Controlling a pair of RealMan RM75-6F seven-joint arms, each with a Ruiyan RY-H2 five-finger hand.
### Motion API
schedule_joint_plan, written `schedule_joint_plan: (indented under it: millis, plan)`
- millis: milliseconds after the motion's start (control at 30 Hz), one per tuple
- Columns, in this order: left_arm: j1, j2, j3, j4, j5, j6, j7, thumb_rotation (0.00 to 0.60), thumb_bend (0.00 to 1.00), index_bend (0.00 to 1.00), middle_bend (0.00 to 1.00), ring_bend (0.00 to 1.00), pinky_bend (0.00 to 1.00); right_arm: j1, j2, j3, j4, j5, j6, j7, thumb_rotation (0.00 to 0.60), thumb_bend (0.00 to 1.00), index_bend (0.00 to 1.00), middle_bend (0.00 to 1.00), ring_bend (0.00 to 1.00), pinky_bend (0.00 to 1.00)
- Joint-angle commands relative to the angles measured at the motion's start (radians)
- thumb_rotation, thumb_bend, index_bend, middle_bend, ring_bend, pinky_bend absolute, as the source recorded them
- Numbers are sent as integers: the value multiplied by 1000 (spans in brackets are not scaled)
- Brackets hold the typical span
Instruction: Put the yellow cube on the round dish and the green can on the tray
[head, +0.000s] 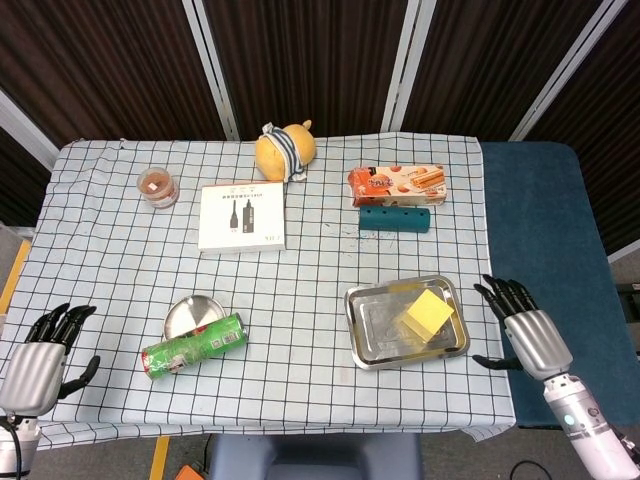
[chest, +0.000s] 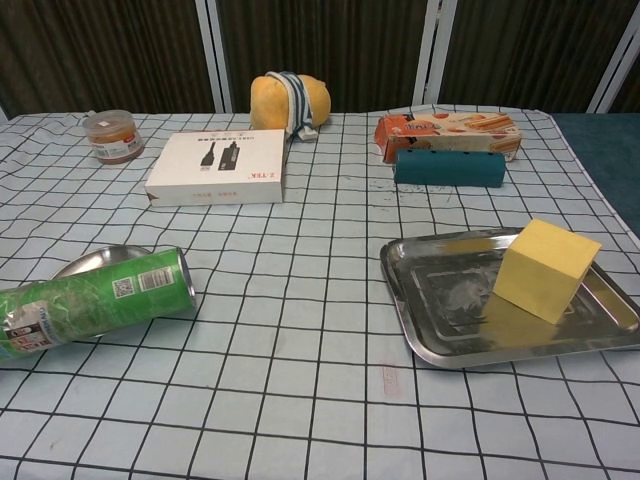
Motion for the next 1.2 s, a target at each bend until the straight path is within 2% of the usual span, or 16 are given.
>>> schedule_joint_plan:
  millis: [33,167,267,533,667,833,900,967,1133,1200]
  plan:
    - [0,0,-2,0,-5,-2,0,600,361,148,168,104,189,69,20,13,-28,73,-143,-57,600,49,0,0,0,83]
    - [0,1,-2,0,-6,-4,0,600,361,148,168,104,189,86,20,15,-31,88,-180,-69,600,50,0,0,0,83]
    - [-1,5,-5,-1,-14,-8,-13,600,362,148,168,104,190,159,-7,40,-16,168,-316,-100,600,49,0,0,0,83]
    - [1,8,-7,0,-14,-4,-21,600,361,148,168,104,190,268,-54,68,21,329,-507,-162,600,50,0,0,0,82]
    - [3,10,-8,-2,-15,-3,-25,600,361,148,169,105,190,297,-89,73,52,375,-535,-185,600,49,0,0,0,82]
    - [5,12,-8,-2,-12,2,-29,600,363,148,168,105,190,306,-118,76,69,384,-513,-196,600,49,3,5,0,82]
    - [4,12,-8,-2,-13,0,-29,600,362,148,168,105,191,304,-129,76,78,376,-491,-202,600,49,41,40,9,90]
    - [4,12,-8,-2,-13,-2,-29,600,362,148,168,105,191,301,-144,72,92,364,-458,-227,600,49,135,113,65,115]
    - [4,13,-7,-3,-10,-1,-29,600,363,148,169,105,190,290,-177,70,100,348,-397,-254,600,51,464,326,317,237]
    - [5,13,-8,-4,-10,0,-31,600,362,148,168,105,190,285,-186,70,104,342,-375,-261,600,55,514,367,355,258]
